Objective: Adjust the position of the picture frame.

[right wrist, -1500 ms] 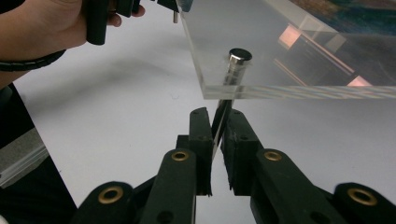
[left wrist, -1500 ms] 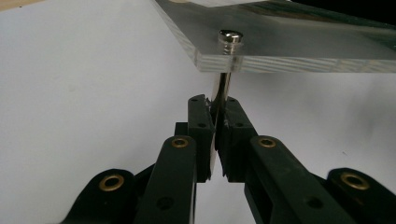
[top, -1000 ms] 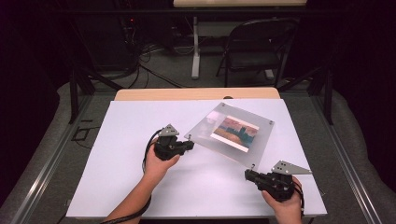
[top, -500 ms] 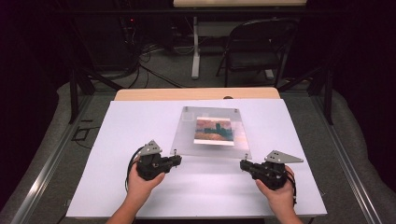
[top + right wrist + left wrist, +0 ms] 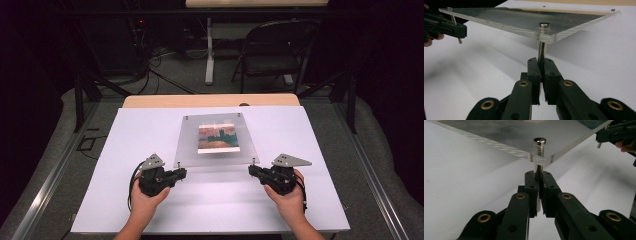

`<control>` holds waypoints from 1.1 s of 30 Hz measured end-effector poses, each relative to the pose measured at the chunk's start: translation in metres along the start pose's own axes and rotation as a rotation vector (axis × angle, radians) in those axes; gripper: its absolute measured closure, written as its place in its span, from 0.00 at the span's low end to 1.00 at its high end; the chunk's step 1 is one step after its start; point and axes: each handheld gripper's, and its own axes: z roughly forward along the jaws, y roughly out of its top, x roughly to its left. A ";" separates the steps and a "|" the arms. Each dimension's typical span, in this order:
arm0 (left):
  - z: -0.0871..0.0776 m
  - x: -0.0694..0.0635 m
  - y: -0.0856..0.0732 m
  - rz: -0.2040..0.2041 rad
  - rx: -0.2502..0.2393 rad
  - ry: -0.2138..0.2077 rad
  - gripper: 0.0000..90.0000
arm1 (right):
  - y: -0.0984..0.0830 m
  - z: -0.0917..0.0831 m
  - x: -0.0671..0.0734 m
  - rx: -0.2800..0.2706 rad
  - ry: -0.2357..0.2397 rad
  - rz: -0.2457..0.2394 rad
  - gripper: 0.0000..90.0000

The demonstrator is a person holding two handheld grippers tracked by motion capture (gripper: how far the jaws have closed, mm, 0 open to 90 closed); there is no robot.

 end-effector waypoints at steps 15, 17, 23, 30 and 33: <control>0.025 0.027 0.017 -0.046 -0.012 0.035 0.95 | 0.018 0.029 -0.021 0.003 -0.056 0.022 0.95; 0.030 0.027 0.009 -0.032 0.024 0.046 0.95 | 0.010 0.032 -0.020 0.030 -0.064 0.013 0.95; 0.037 0.026 -0.001 -0.010 0.051 0.074 0.95 | -0.002 0.038 -0.020 0.072 -0.084 0.004 0.95; 0.038 0.032 -0.005 -0.022 0.058 0.092 0.94 | -0.005 0.045 -0.018 0.095 -0.074 -0.015 0.95; 0.039 0.034 -0.005 -0.027 0.057 0.095 0.94 | -0.005 0.047 -0.018 0.096 -0.077 -0.022 0.95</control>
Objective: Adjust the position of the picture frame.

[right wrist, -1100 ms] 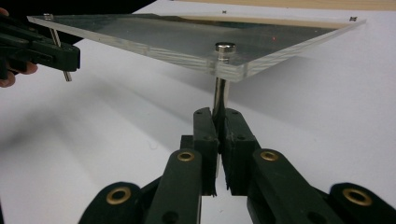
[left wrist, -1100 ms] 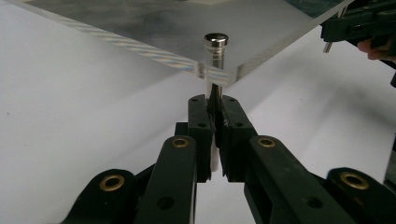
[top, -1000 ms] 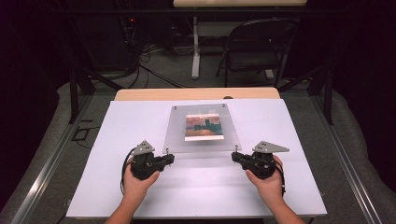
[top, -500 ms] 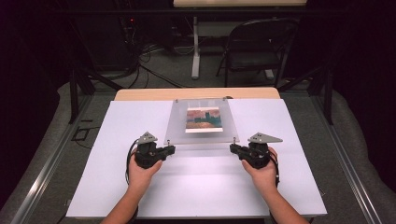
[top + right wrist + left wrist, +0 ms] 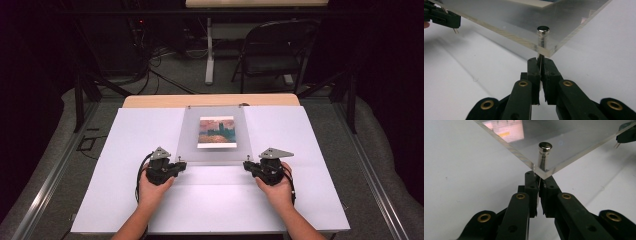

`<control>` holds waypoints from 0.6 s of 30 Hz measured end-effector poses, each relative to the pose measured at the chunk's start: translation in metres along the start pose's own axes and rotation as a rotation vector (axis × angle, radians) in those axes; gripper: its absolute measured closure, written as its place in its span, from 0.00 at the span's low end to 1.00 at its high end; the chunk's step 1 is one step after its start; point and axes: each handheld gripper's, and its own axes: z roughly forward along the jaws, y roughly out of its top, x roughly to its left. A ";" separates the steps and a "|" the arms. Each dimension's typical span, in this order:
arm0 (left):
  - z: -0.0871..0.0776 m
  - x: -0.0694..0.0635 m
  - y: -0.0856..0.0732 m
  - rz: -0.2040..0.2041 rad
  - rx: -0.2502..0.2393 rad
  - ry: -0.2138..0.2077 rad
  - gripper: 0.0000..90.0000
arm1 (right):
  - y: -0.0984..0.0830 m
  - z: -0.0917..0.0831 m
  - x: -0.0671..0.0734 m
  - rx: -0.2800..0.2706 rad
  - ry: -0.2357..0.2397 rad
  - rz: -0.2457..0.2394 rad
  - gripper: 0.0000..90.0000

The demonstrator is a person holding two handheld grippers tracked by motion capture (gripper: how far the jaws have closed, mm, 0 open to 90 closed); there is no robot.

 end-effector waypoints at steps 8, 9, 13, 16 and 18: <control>0.006 -0.003 -0.001 0.009 0.016 0.001 0.94 | -0.002 0.002 -0.006 0.014 -0.016 0.011 0.95; 0.006 -0.004 -0.001 0.009 0.015 0.007 0.94 | -0.002 0.002 -0.006 0.014 -0.016 0.011 0.95; 0.007 -0.004 -0.003 0.005 0.027 0.008 0.94 | -0.004 0.003 -0.006 0.025 -0.019 0.016 0.95; 0.009 -0.004 -0.004 0.009 0.033 0.011 0.94 | -0.005 0.005 -0.006 0.029 -0.019 0.018 0.95; 0.009 -0.004 -0.005 0.012 0.038 0.011 0.94 | -0.006 0.005 -0.006 0.032 -0.018 0.022 0.95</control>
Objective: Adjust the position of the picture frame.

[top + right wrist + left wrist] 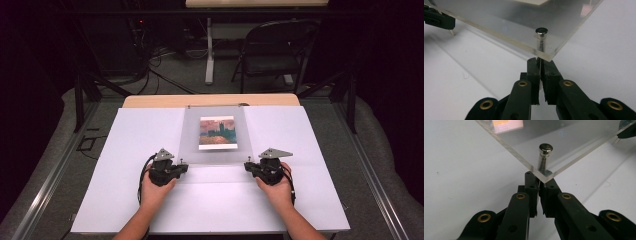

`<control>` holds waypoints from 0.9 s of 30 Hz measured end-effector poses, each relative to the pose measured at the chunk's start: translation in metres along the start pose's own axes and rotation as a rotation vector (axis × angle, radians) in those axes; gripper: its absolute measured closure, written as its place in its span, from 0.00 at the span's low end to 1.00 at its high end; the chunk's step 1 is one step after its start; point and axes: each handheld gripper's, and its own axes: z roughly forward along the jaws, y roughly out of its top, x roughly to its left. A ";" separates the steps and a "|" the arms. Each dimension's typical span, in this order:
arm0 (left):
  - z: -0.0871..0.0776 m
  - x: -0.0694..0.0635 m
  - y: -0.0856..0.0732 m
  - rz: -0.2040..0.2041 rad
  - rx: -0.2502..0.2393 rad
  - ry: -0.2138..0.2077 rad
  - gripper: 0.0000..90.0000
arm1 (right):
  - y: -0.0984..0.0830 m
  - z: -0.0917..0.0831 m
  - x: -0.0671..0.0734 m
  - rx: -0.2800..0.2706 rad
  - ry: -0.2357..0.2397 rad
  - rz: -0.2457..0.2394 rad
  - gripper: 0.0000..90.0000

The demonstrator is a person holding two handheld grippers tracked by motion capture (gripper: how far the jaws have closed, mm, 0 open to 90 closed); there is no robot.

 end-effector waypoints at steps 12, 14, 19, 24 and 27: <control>0.002 0.001 -0.003 -0.008 -0.007 -0.007 0.93 | -0.004 0.003 -0.002 0.007 0.009 0.011 0.94; 0.001 0.001 -0.004 -0.014 -0.016 -0.010 0.89 | -0.005 0.002 -0.004 0.005 0.021 0.033 0.91; 0.000 -0.002 -0.005 -0.012 -0.032 0.003 0.77 | -0.004 -0.001 -0.003 -0.003 0.016 0.023 0.75; -0.003 -0.009 -0.006 0.008 -0.069 0.021 0.56 | -0.004 -0.008 0.002 -0.009 -0.012 0.018 0.54; -0.009 -0.012 -0.009 0.028 -0.083 0.031 0.45 | -0.004 -0.015 0.005 -0.005 -0.028 -0.021 0.46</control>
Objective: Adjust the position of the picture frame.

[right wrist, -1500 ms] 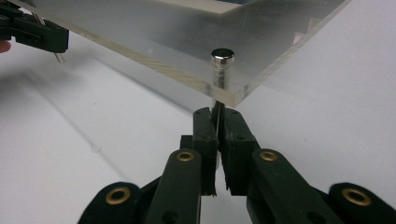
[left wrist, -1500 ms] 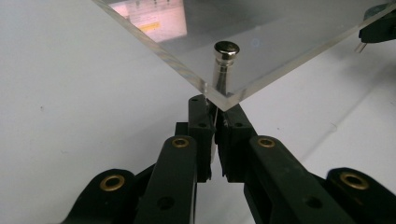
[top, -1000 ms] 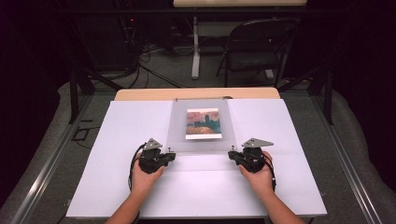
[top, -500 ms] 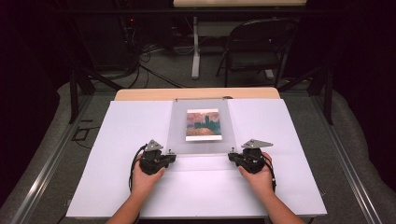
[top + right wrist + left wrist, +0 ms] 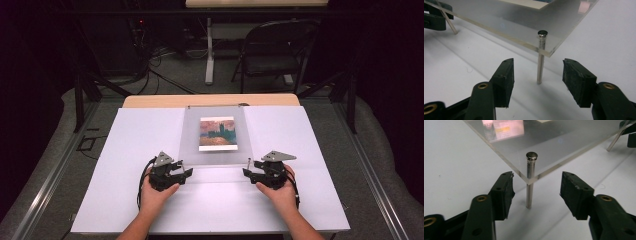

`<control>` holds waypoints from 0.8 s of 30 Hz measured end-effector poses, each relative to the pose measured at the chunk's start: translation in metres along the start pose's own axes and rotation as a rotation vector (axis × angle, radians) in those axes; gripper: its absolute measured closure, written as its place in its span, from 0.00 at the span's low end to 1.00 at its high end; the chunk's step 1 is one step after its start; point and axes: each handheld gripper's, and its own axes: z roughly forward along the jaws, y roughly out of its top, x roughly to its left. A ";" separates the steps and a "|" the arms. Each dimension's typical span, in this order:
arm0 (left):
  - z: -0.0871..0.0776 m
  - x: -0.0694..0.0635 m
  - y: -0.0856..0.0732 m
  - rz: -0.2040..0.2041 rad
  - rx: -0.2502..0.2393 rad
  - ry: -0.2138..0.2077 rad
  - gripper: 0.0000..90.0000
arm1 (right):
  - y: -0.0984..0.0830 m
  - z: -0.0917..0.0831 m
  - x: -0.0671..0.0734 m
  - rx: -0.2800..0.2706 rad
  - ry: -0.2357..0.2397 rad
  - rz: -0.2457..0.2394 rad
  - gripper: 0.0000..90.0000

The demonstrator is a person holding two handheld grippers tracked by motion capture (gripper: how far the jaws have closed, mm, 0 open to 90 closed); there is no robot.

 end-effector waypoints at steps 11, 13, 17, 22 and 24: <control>-0.023 -0.002 -0.009 0.005 -0.028 0.003 0.38 | -0.006 -0.024 0.005 0.000 -0.002 -0.032 0.44; -0.029 -0.003 -0.010 0.007 -0.031 0.005 0.38 | -0.009 -0.032 0.004 -0.012 0.008 -0.034 0.45; -0.037 -0.004 -0.012 0.016 -0.029 -0.004 0.37 | -0.011 -0.040 0.004 -0.025 0.000 -0.036 0.44; -0.043 -0.006 -0.012 0.040 -0.043 0.013 0.36 | -0.011 -0.046 0.002 -0.036 -0.006 -0.037 0.44; -0.045 -0.006 -0.012 0.043 -0.050 0.012 0.37 | -0.010 -0.047 0.002 -0.042 -0.004 -0.033 0.43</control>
